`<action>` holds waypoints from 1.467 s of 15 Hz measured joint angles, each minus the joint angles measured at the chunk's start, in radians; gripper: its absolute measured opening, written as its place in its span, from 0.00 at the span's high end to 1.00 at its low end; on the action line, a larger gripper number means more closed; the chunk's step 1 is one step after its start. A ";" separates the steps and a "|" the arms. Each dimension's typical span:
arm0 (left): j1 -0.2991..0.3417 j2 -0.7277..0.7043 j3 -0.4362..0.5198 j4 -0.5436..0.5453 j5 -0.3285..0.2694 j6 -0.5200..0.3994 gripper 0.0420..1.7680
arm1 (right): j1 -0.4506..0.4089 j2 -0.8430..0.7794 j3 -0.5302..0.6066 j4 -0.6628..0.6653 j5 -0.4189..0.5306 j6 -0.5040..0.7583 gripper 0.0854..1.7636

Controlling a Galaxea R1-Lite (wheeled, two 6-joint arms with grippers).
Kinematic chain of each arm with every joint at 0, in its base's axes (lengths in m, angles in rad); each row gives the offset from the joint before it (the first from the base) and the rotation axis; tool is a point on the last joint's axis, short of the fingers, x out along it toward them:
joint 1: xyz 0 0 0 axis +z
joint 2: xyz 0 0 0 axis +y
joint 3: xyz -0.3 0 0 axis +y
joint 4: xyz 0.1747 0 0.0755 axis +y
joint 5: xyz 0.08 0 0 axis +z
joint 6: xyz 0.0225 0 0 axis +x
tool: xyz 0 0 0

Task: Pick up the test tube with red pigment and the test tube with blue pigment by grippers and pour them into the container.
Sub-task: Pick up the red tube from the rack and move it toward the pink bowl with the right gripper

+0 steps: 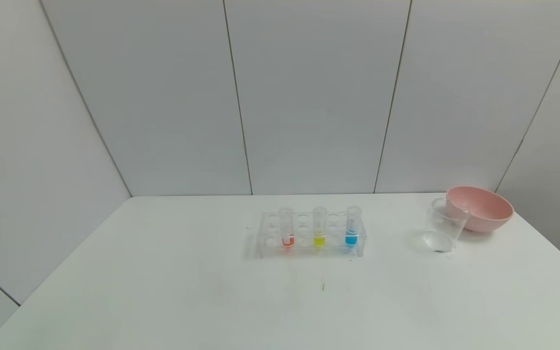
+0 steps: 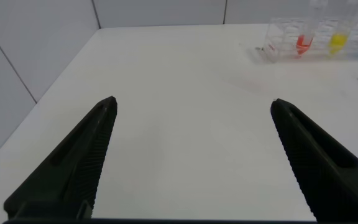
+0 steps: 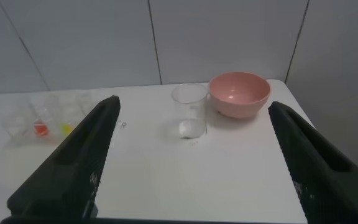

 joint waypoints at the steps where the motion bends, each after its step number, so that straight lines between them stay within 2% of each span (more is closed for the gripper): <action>1: 0.000 0.000 0.000 0.000 0.000 0.000 0.00 | 0.010 0.073 -0.003 -0.052 -0.005 -0.010 0.03; 3: 0.000 0.000 0.000 0.000 0.000 0.000 0.00 | 0.051 0.220 -0.005 -0.183 -0.061 -0.020 0.03; 5: 0.000 0.000 0.000 0.000 0.000 0.000 0.00 | 0.160 0.371 -0.003 -0.345 -0.169 -0.023 0.03; 8: 0.000 0.000 0.000 0.000 0.000 0.000 0.00 | 0.417 0.550 0.003 -0.511 -0.372 -0.013 0.03; 10: 0.000 0.000 0.000 0.000 0.000 0.000 0.00 | 0.604 0.649 -0.006 -0.561 -0.522 0.020 0.03; 12: 0.000 0.000 0.000 0.000 0.000 0.000 0.00 | 0.747 0.750 -0.039 -0.582 -0.625 0.066 0.03; 17: 0.000 0.000 0.000 0.000 0.000 0.000 0.00 | 0.926 0.931 -0.160 -0.593 -0.673 0.088 0.03; 22: 0.000 0.000 0.000 0.000 0.000 0.000 0.00 | 0.996 1.088 -0.308 -0.570 -0.671 0.085 0.03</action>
